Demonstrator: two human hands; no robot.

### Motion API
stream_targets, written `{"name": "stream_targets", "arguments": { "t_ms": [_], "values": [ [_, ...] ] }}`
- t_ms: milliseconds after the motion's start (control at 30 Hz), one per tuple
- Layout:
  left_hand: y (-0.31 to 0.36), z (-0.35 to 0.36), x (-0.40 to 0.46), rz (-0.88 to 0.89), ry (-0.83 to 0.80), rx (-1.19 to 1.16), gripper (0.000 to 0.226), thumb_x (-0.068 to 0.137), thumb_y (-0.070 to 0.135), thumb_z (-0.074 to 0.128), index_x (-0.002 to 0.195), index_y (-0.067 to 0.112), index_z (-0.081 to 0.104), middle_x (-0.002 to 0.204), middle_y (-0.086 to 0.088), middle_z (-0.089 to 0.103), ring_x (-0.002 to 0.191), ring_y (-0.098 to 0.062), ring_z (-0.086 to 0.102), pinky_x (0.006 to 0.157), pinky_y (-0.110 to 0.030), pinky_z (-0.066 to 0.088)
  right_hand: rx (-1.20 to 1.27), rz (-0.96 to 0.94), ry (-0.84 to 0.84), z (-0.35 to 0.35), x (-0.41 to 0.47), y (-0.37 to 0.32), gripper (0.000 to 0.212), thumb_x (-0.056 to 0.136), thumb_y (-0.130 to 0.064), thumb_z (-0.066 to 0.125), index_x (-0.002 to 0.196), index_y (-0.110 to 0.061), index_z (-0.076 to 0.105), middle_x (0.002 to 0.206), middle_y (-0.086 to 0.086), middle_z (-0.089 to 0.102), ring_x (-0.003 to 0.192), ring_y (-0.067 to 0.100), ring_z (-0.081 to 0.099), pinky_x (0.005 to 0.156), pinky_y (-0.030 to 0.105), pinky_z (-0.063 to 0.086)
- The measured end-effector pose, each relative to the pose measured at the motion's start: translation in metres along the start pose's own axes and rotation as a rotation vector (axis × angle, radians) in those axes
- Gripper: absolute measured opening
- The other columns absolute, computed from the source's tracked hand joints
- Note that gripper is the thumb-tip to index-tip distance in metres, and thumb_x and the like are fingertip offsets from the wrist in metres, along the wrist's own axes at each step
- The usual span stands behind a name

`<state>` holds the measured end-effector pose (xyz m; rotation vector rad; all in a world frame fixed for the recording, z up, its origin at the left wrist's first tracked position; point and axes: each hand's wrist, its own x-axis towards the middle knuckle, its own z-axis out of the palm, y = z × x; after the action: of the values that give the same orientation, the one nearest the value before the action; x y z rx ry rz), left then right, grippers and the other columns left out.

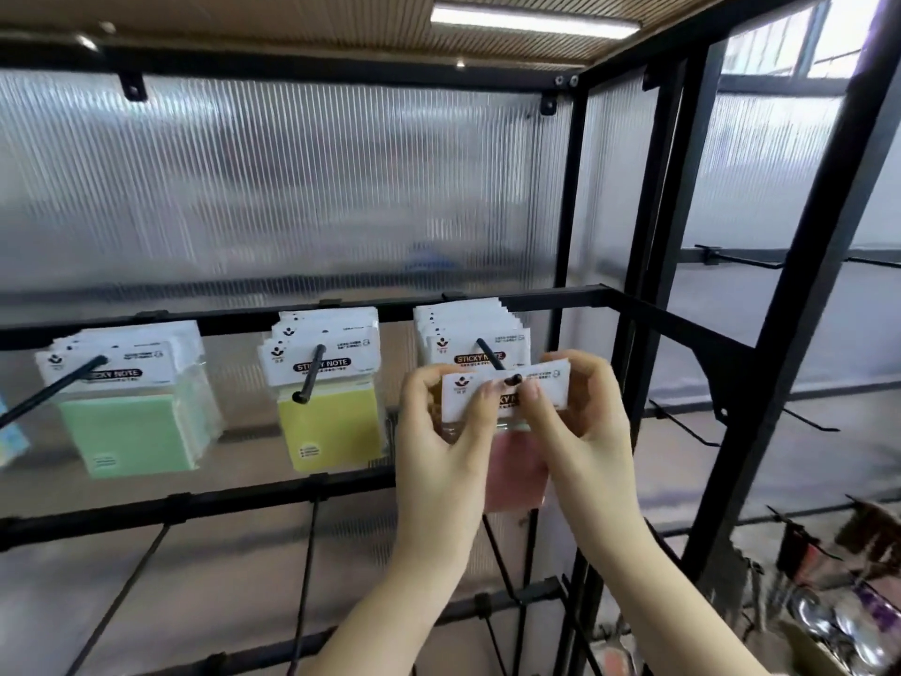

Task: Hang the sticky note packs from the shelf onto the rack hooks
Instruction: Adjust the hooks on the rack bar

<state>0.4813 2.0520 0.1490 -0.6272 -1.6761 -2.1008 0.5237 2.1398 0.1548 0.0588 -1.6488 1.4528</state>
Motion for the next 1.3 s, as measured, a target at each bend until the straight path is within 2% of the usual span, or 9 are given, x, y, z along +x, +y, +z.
{"name": "stream_targets", "arguments": {
  "t_ms": [100,367,533,633,733,933,1067,1200,1300],
  "values": [
    [-0.004,-0.003,-0.001,0.038,0.062,0.041,0.031,0.08,0.025,0.071,0.106,0.017,0.055,0.099,0.001,0.065,0.091,-0.008,0.064,0.084,-0.029,0.052,-0.021,0.003,-0.02,-0.002,-0.001,0.003,0.029,0.08,-0.034,0.065,0.105,-0.029,0.052,0.1,-0.017,0.064,0.096,0.01,0.063,0.086,0.031,0.05],
    [-0.008,-0.009,-0.014,0.103,0.158,0.037,0.03,0.075,0.036,0.07,0.095,0.032,0.049,0.092,0.005,0.058,0.086,-0.007,0.059,0.074,-0.016,0.047,-0.024,0.031,-0.01,-0.009,-0.002,0.016,0.043,0.077,-0.035,0.067,0.113,-0.016,0.051,0.107,-0.005,0.059,0.096,0.001,0.057,0.079,0.013,0.044],
    [-0.012,-0.007,-0.009,0.087,0.181,0.075,0.025,0.074,0.039,0.068,0.086,0.028,0.048,0.079,0.006,0.054,0.07,-0.003,0.052,0.063,-0.01,0.043,-0.048,0.046,-0.023,-0.01,0.002,0.024,0.034,0.084,-0.022,0.069,0.113,-0.016,0.051,0.106,-0.001,0.056,0.091,0.001,0.056,0.077,0.015,0.044],
    [-0.014,-0.006,-0.004,0.082,0.181,0.071,0.022,0.08,0.025,0.071,0.081,0.025,0.049,0.077,0.002,0.054,0.068,-0.003,0.053,0.054,-0.007,0.043,-0.062,0.055,-0.021,-0.008,0.006,0.027,0.028,0.085,-0.021,0.069,0.107,-0.024,0.051,0.103,-0.003,0.056,0.087,-0.001,0.055,0.075,0.013,0.043],
    [-0.018,-0.005,0.005,0.081,0.191,0.15,0.023,0.081,0.021,0.073,0.079,0.025,0.05,0.075,0.006,0.055,0.067,-0.003,0.052,0.061,-0.008,0.041,-0.08,0.076,-0.021,-0.005,0.013,0.031,0.028,0.086,-0.021,0.069,0.103,-0.029,0.049,0.1,-0.006,0.055,0.082,-0.001,0.055,0.074,0.01,0.043],
    [-0.024,-0.001,0.019,0.058,0.194,0.241,0.023,0.083,0.023,0.073,0.084,0.025,0.049,0.08,0.001,0.056,0.069,-0.006,0.053,0.06,-0.013,0.043,-0.151,0.135,-0.029,0.002,0.027,0.039,0.034,0.086,-0.029,0.068,0.112,-0.023,0.046,0.112,-0.001,0.055,0.104,0.013,0.053,0.09,0.026,0.043],
    [-0.027,-0.001,0.027,0.059,0.196,0.349,0.025,0.084,0.028,0.071,0.089,0.014,0.051,0.083,-0.003,0.058,0.075,-0.018,0.054,0.067,-0.021,0.044,-0.165,0.181,-0.093,0.002,0.036,0.043,0.033,0.088,-0.033,0.065,0.112,-0.024,0.045,0.114,-0.001,0.055,0.098,0.005,0.055,0.079,0.018,0.044],
    [-0.023,-0.001,0.026,0.06,0.195,0.333,0.024,0.084,0.024,0.071,0.086,0.012,0.05,0.08,-0.006,0.056,0.063,-0.004,0.053,0.048,-0.009,0.042,-0.178,0.189,-0.131,0.0,0.037,0.044,0.032,0.087,-0.037,0.065,0.109,-0.026,0.045,0.109,-0.006,0.055,0.092,-0.001,0.054,0.069,0.014,0.04],
    [-0.021,0.0,0.022,0.044,0.213,0.3,0.026,0.083,0.022,0.073,0.083,0.011,0.05,0.076,-0.003,0.054,0.06,-0.003,0.051,0.045,-0.007,0.04,-0.204,0.224,-0.135,-0.003,0.034,0.045,0.033,0.087,-0.041,0.064,0.108,-0.022,0.047,0.111,-0.002,0.057,0.09,-0.002,0.053,0.068,0.014,0.04]
  ]
}}
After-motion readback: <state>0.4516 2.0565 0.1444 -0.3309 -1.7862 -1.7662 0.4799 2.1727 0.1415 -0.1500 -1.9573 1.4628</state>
